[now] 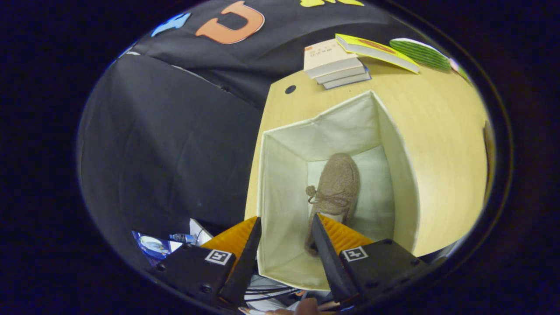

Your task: Open the storage box then place both shoes into the box .Put the left shoe in first, then the right shoe, with the right side of both shoes facing outward in a uniform manner.

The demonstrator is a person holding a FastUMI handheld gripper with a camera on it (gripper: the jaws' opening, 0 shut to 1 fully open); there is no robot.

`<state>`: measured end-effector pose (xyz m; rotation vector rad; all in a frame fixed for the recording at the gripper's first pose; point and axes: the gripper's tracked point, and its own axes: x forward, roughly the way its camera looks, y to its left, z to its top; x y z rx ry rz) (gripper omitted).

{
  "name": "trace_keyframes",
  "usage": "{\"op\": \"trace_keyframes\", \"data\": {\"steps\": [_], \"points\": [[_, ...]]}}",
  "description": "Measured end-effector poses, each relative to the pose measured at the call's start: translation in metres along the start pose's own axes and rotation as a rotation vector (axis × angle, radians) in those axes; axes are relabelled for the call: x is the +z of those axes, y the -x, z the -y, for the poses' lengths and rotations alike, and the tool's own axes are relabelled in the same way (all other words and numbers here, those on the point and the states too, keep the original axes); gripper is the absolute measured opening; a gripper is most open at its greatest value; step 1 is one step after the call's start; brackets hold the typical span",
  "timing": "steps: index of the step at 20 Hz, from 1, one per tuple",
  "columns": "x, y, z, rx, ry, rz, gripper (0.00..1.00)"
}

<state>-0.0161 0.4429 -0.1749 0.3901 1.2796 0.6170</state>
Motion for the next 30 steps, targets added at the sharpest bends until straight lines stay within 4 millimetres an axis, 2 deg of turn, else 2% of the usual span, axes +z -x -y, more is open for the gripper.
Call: {"op": "trace_keyframes", "data": {"steps": [2,4,5,7,11,14,18,20,22,24,27,30], "points": [[0.000,0.016,0.003,-0.011,0.034,0.003,0.77],[0.004,0.036,0.019,-0.051,0.090,0.020,0.81],[0.006,0.049,0.027,-0.074,0.108,0.032,0.84],[0.006,0.078,0.038,-0.080,0.100,0.047,0.84],[0.018,0.144,0.088,-0.151,0.169,0.114,0.84],[0.028,0.194,0.149,-0.226,0.173,0.166,0.86],[0.036,0.245,0.256,-0.385,0.127,0.187,0.87],[0.034,0.257,0.301,-0.443,0.142,0.159,0.87],[0.034,0.257,0.349,-0.495,0.140,0.131,0.87],[0.031,0.264,0.389,-0.548,0.125,0.092,0.88],[0.027,0.258,0.434,-0.582,0.103,0.022,0.89],[0.027,0.246,0.466,-0.583,0.046,-0.032,0.89]]}}
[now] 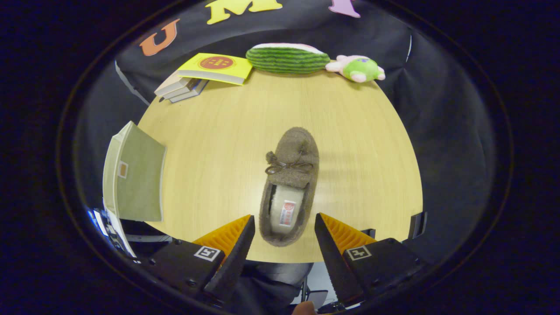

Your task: Open the storage box then place both shoes into the box .Put the left shoe in first, then the right shoe, with the right side of both shoes facing outward in a uniform manner.

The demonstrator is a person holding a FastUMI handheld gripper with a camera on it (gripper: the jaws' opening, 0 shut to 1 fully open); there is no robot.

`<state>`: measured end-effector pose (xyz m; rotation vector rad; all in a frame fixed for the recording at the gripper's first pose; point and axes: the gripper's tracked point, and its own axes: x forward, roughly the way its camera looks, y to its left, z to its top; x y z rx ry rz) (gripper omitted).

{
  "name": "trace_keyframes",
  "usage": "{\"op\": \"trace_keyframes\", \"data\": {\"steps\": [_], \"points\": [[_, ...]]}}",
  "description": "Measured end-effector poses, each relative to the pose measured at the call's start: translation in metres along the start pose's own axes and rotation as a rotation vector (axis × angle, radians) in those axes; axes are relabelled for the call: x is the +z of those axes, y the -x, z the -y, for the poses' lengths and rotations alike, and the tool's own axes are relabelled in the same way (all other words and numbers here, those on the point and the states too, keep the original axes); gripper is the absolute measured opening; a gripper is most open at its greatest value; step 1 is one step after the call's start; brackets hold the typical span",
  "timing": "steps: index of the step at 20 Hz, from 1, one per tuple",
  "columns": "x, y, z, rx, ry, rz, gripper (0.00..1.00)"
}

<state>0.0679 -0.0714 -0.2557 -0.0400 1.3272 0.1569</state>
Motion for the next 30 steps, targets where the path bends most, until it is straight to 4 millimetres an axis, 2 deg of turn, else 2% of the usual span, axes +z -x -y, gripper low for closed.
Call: {"op": "trace_keyframes", "data": {"steps": [5,9,12,14,15,16,18,19,21,24,26,28,30], "points": [[0.007,-0.048,0.015,0.037,-0.079,-0.085,0.89],[0.013,-0.069,0.022,0.047,-0.077,-0.122,0.88],[0.006,-0.083,0.019,0.076,-0.095,-0.164,0.80],[0.006,-0.086,0.015,0.084,-0.104,-0.177,0.61],[0.005,-0.084,0.015,0.079,-0.096,-0.173,0.53],[0.007,-0.082,0.016,0.072,-0.095,-0.159,0.50],[0.009,-0.077,0.016,0.061,-0.097,-0.145,0.34],[0.008,-0.077,0.014,0.067,-0.109,-0.140,0.21],[0.002,-0.073,0.005,0.096,-0.144,-0.152,0.06],[0.001,-0.059,-0.017,0.132,-0.182,-0.149,0.06],[0.003,-0.040,-0.040,0.173,-0.218,-0.142,0.07],[0.009,-0.015,-0.073,0.205,-0.226,-0.109,0.06],[0.017,0.016,-0.118,0.247,-0.227,-0.069,0.06]]}}
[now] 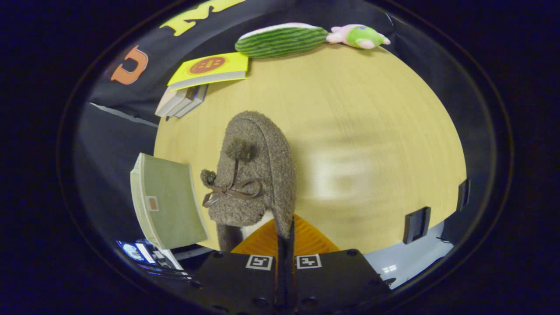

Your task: Open the storage box then place both shoes into the box .Put the left shoe in first, then the right shoe, with the right side of both shoes facing outward in a uniform manner.

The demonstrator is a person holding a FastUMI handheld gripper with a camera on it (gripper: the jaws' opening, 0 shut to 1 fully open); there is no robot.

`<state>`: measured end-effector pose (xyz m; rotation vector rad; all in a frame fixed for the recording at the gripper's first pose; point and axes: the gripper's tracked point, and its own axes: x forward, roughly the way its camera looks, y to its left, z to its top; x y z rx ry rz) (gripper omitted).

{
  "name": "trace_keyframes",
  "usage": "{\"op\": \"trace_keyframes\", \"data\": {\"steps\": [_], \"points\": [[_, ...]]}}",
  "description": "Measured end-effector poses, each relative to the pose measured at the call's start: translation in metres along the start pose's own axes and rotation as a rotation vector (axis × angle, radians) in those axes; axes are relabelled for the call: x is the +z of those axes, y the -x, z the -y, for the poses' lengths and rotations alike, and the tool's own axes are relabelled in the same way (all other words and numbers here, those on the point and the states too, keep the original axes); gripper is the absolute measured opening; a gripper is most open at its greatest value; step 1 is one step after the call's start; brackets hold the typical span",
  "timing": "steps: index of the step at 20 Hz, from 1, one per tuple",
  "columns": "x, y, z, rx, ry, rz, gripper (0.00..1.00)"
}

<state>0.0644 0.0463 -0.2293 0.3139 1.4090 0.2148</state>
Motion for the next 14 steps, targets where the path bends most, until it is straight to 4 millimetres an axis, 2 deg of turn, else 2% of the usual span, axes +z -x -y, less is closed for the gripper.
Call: {"op": "trace_keyframes", "data": {"steps": [4,7,10,12,14], "points": [[-0.007,0.033,-0.126,0.125,0.073,0.097,0.06],[-0.013,0.048,-0.202,0.148,0.154,0.160,0.06],[-0.030,0.035,-0.255,0.151,0.189,0.147,0.06],[-0.041,0.021,-0.280,0.154,0.207,0.121,0.06],[-0.051,0.006,-0.296,0.158,0.203,0.104,0.06]]}}
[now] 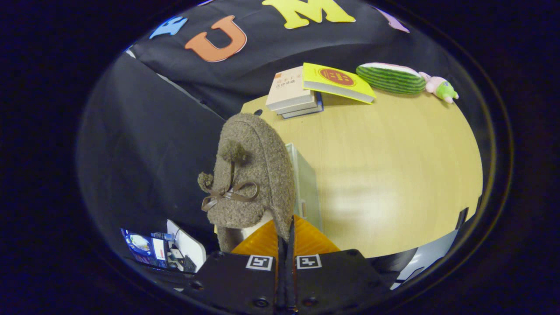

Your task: Open the storage box then place both shoes into the box .Put the left shoe in first, then the right shoe, with the right side of both shoes facing outward in a uniform manner.

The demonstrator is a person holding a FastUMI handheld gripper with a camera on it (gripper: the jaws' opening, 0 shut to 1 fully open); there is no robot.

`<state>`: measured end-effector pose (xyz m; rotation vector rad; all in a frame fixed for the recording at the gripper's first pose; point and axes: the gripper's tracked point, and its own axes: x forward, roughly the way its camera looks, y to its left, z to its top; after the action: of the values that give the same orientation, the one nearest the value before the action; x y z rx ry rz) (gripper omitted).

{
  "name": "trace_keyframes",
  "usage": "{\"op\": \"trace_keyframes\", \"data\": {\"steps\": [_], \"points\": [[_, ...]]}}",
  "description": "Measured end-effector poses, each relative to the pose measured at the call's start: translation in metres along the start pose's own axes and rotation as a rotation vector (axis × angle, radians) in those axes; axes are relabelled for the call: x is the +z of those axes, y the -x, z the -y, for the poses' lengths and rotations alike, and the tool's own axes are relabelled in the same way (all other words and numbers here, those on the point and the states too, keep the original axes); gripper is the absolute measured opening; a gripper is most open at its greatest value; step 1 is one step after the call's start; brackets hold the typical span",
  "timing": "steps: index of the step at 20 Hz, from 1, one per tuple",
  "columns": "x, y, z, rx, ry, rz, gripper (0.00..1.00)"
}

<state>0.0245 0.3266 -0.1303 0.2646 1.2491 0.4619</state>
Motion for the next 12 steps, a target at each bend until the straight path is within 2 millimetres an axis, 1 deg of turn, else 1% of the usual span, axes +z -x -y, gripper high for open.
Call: {"op": "trace_keyframes", "data": {"steps": [1,3,5,7,10,12], "points": [[-0.004,-0.006,-0.007,-0.003,-0.007,-0.014,0.07],[-0.006,-0.015,-0.016,-0.023,0.001,-0.021,0.06],[-0.009,-0.023,-0.017,-0.055,0.013,-0.016,0.07],[-0.015,-0.030,-0.012,-0.082,-0.004,-0.024,0.06],[-0.021,-0.044,0.003,-0.116,-0.044,-0.043,0.06],[-0.028,-0.049,0.008,-0.125,-0.053,-0.068,0.07]]}}
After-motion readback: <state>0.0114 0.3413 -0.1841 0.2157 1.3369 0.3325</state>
